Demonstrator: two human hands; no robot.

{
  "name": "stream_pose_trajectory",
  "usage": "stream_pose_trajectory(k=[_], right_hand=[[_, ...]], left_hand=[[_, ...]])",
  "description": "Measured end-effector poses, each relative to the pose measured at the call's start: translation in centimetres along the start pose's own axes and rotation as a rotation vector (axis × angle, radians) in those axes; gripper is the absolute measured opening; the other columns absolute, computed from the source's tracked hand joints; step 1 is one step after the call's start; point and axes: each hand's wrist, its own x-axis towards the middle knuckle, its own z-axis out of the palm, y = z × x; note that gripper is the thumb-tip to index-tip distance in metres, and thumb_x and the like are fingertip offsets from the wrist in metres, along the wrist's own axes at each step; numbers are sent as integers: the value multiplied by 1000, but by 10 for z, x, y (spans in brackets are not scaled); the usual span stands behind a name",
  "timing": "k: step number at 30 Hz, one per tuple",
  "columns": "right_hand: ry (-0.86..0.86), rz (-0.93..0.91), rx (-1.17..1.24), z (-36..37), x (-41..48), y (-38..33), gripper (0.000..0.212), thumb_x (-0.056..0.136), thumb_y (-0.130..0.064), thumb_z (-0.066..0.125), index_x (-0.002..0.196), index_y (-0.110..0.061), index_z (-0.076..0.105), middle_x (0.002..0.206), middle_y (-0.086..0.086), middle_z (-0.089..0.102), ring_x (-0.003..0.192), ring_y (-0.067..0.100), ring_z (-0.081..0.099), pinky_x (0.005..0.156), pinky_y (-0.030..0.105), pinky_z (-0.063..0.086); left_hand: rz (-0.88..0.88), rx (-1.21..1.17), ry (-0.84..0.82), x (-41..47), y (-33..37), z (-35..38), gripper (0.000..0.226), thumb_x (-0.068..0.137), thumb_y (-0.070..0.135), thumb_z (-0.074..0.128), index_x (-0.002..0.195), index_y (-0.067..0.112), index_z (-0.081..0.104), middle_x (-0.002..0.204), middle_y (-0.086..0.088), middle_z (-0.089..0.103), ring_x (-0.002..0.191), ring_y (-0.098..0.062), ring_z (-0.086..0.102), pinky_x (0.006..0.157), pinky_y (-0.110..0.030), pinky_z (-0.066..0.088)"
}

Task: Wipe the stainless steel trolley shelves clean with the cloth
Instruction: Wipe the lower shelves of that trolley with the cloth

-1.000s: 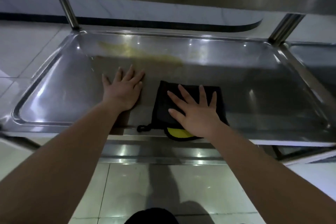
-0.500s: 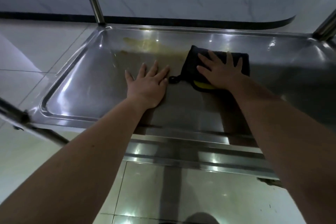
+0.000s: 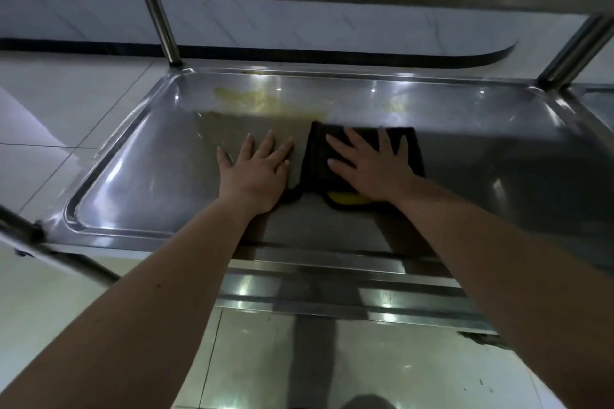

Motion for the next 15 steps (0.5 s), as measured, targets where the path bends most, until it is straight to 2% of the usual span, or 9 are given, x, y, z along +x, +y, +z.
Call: stream_pose_trajectory(k=[3,7,11,15], right_hand=[[46,87,41,-7,50,2,60,97,-66,19,151,-52,-3,164,-11,-9,147,42,-12,111,71,-7],[107,156,58,-7,66,-5,60,97,-66,18,152,-49,0,164,-8,-7,147,43,-11,110,72,-8],[67,75,21,-5,34,0,60,97,-66,17,151,-50,-3,164,-11,-11,147,41,-13,111,71,-7],[-4,32,15,9,-45,-20,58,96,-68,13,148,-56,-10,161,-17,-18,146,40,-20,112,67,-12]], left_hand=[[-2,-7,1,1,-1,0,49,104,47,12,151,52,1,164,14,-5,151,-23,-7,114,-64,-8],[0,-7,2,2,-2,-2,49,104,47,13,152,52,1,164,14,-5,151,-22,-7,114,-64,-8],[3,-16,3,1,-1,0,49,104,46,13,152,52,4,164,14,-5,151,-22,-7,114,-65,-8],[-4,-11,-13,2,0,0,50,104,44,14,152,51,3,164,14,-6,151,-23,-7,113,-66,-8]])
